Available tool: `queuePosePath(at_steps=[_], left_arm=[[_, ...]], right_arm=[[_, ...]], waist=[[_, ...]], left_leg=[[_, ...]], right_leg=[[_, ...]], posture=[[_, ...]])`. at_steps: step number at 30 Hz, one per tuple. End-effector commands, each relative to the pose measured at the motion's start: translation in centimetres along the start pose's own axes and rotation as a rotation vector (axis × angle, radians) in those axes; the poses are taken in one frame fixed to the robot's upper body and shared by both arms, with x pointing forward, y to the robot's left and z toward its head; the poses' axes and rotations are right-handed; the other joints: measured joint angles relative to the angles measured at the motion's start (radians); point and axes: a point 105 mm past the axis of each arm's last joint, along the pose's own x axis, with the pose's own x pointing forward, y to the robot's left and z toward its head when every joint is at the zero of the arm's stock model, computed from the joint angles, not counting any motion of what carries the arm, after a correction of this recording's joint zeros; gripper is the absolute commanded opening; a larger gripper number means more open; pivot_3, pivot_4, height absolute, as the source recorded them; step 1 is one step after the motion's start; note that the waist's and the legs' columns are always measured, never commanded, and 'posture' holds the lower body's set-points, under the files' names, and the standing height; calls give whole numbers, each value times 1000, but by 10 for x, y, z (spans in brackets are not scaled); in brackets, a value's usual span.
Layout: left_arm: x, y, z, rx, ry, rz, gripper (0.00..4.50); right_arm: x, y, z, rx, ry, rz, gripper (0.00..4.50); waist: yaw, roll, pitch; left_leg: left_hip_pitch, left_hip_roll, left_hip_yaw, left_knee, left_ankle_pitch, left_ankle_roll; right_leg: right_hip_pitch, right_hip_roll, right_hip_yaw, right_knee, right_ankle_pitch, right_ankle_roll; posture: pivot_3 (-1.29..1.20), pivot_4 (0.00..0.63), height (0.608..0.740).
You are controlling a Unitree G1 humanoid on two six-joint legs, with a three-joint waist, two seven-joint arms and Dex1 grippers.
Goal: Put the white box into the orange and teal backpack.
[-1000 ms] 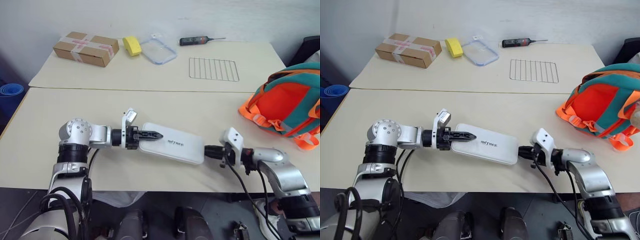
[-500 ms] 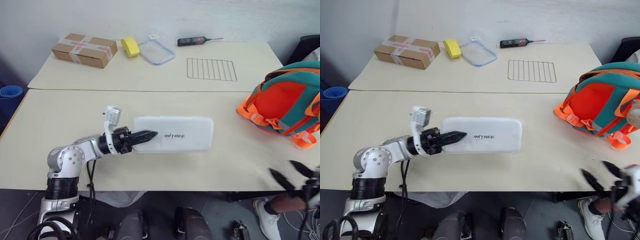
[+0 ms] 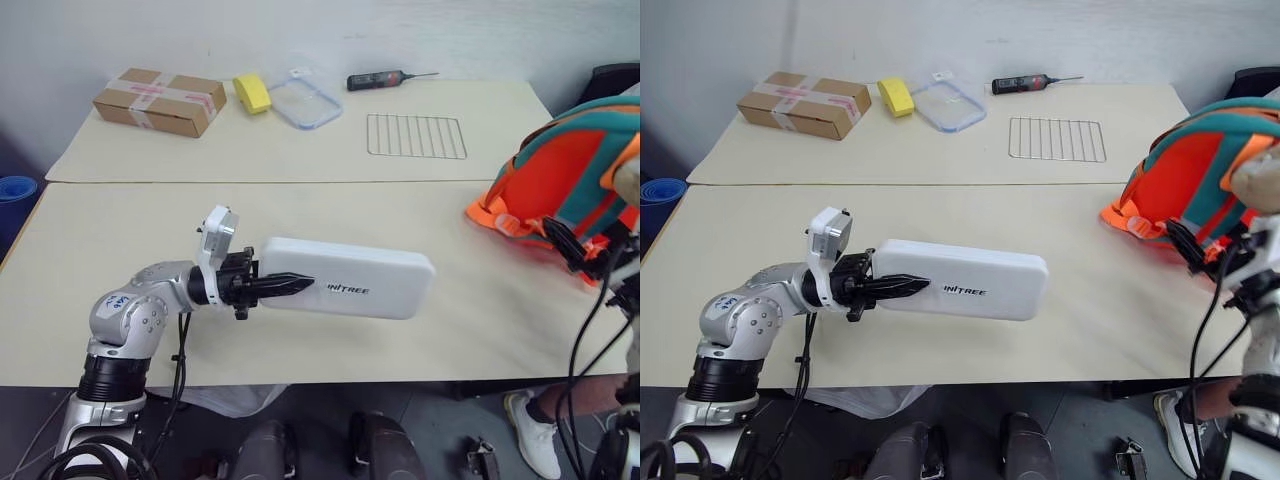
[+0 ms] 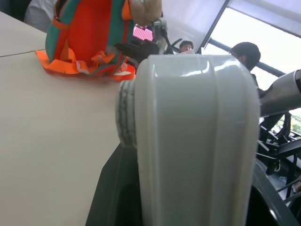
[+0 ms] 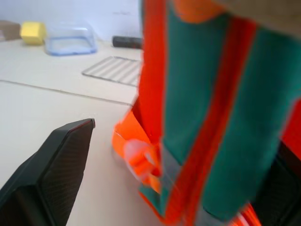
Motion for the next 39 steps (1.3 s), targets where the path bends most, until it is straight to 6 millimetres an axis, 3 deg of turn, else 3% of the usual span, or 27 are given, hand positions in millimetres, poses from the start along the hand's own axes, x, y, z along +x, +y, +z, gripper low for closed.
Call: queuePosePath(at_steps=[1,9,11,14,18,22,26,29,32,35,39], left_arm=[[-6,-2,23,95,-54,32,1240],[-17,4,28,124,-78,111,1240],[-18,6,30,119,-87,119,1240],[-21,8,33,118,-100,131,1240],[-32,15,39,114,-128,180,1240],[-54,22,44,77,-152,242,1240],[-82,26,50,50,-192,317,1240],[-94,19,63,79,-231,328,1240],[-95,9,75,101,-262,300,1240],[-86,-1,83,114,-275,240,1240],[-55,-7,92,162,-273,118,1240]], right_arm=[[17,22,5,4,-41,103,3515],[38,47,0,23,-96,143,686],[47,61,4,44,-141,170,19],[55,87,10,77,-184,244,19],[52,148,31,245,-231,473,19],[20,213,51,451,-146,780,19],[-20,241,56,541,4,957,19],[-53,249,62,594,120,1048,19],[-73,245,62,625,236,1071,19],[-80,229,58,626,317,1021,19],[-72,199,51,561,339,927,19]], waist=[[0,0,0],[-2,0,0],[-6,0,0],[-7,0,0],[-3,1,1],[-5,1,1],[-1,1,1],[3,0,1],[10,0,1],[24,-3,1],[32,-4,1]], left_leg=[[0,0,0,0,0,0],[-2,0,-1,1,0,1],[-1,0,-1,0,0,1],[-1,1,0,0,0,0],[-2,1,-1,0,0,-1],[-3,1,-2,-1,0,-1],[-3,1,-2,-1,-1,1],[-4,0,-2,-1,-2,1],[-4,0,-3,-1,-4,3],[-4,-1,-3,-1,-4,4],[-4,-1,-2,1,-5,5]], right_leg=[[0,0,0,0,0,0],[0,0,-1,2,1,2],[0,0,0,2,1,2],[-1,1,0,3,1,2],[-2,1,0,3,1,2],[-3,0,0,3,1,1],[-3,0,-1,2,1,1],[-3,-1,-1,1,1,1],[-2,-2,-2,-1,1,2],[0,-2,-2,-4,2,4],[0,-2,-1,-6,3,5]], posture=[[0,150,740],[0,150,740],[0,150,740],[0,150,740],[0,150,740],[0,150,740],[0,150,740],[0,150,740],[0,150,740],[0,150,740],[0,150,740]])
